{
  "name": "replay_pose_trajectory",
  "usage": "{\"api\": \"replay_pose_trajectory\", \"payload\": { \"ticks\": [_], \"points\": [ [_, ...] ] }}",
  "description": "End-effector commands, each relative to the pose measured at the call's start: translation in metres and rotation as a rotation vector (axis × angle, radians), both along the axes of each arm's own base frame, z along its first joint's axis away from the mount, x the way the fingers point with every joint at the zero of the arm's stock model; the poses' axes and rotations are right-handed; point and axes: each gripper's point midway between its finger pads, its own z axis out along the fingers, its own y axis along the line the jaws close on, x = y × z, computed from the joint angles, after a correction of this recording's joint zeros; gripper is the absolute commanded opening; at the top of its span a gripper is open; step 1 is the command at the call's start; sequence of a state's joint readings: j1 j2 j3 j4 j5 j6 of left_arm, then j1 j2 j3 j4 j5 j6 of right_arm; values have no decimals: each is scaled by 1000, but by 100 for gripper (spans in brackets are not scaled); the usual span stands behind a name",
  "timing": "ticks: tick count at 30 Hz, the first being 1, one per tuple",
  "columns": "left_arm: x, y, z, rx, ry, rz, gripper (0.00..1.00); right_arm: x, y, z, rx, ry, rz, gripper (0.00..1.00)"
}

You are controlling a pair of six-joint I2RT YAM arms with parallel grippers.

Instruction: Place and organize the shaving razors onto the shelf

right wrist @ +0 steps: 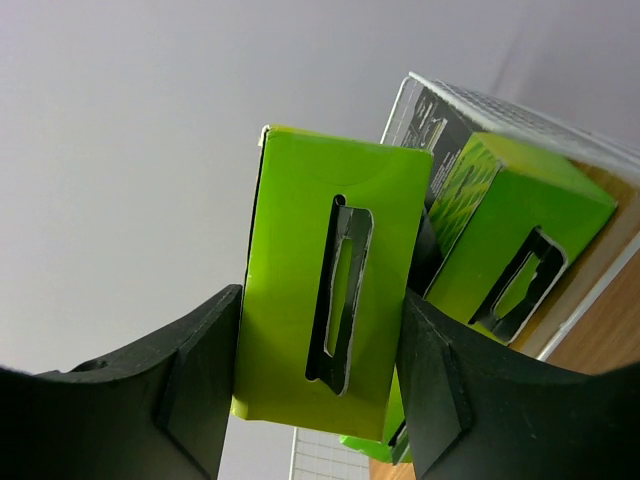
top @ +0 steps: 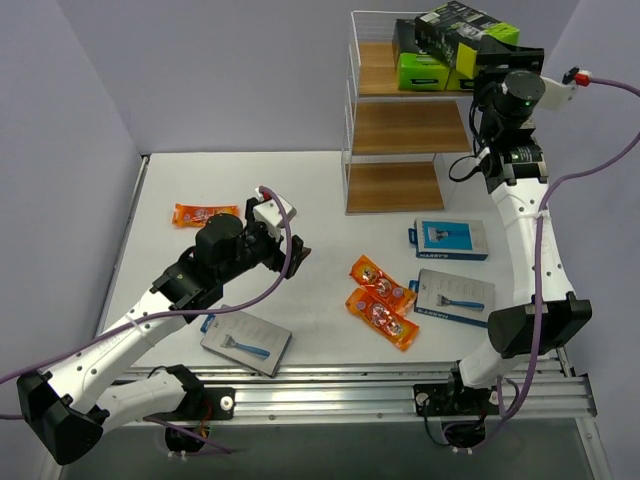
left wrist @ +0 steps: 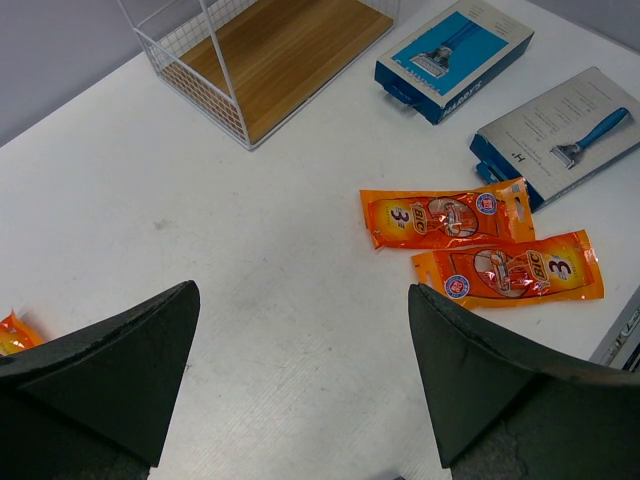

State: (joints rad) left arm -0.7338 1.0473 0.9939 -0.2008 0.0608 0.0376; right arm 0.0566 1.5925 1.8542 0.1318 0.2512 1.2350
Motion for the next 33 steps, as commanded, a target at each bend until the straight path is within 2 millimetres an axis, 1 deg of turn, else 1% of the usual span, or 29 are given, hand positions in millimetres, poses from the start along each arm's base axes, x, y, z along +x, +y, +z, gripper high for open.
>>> {"api": "replay_pose_trajectory", "payload": {
  "ticks": [1,2,3,6,9,10,11,12,13,14,15,16,17,19,21,22,24,25,27,29,32,33],
  "points": [
    [-2,-4,13,-24,-23,-18,94,-38,-4,67,74,-220,-66,0],
    [-2,-4,14,-25,-25,-20,94,-37,-5,65,82,-213,-81,0],
    [-2,-4,14,-27,-25,-21,94,-37,-1,64,83,-209,-82,0],
    [-2,-4,14,-28,-22,-20,94,-37,-3,60,91,-204,-110,0],
    [-2,-5,13,-29,-20,-22,94,-30,5,58,56,-173,-78,22],
    [-2,-5,13,-30,-20,-20,94,-28,8,58,42,-158,-66,33],
    [-2,-5,13,-30,-17,-19,94,-30,9,62,30,-137,-57,41],
    [-3,-5,12,-28,-15,-21,94,-23,16,56,8,-113,-17,48],
    [-2,-5,13,-30,-15,-20,94,-20,15,52,-2,-87,-4,57],
    [-3,-5,14,-33,-16,-22,94,-18,17,50,-11,-77,12,61],
    [-2,-5,13,-32,-15,-20,94,-19,22,53,-24,-79,47,65],
    [-3,-6,13,-34,-13,-23,94,-18,23,50,-36,-64,66,70],
    [-3,-5,13,-31,-11,-20,94,-16,20,48,-44,-53,74,72],
    [-3,-5,13,-33,-9,-21,94,-18,24,50,-60,-47,112,75],
    [-3,-6,12,-33,-5,-20,94,-14,24,43,-70,-15,134,77],
    [-2,-6,12,-32,-1,-18,94,-14,28,39,-79,-1,159,78],
    [-2,-7,10,-28,7,-23,94,-12,28,35,-84,11,179,80],
    [-2,-8,10,-27,8,-23,94,-12,32,33,-88,17,205,82],
    [-2,-8,9,-25,13,-24,94,-12,32,31,-93,24,212,83],
    [-2,-8,9,-26,16,-24,94,-11,42,26,-108,30,280,82],
    [-2,-8,10,-27,15,-25,94,-11,46,22,-119,33,322,81],
    [-2,-7,10,-28,13,-22,94,-12,51,22,-128,33,350,81]
  ]
}}
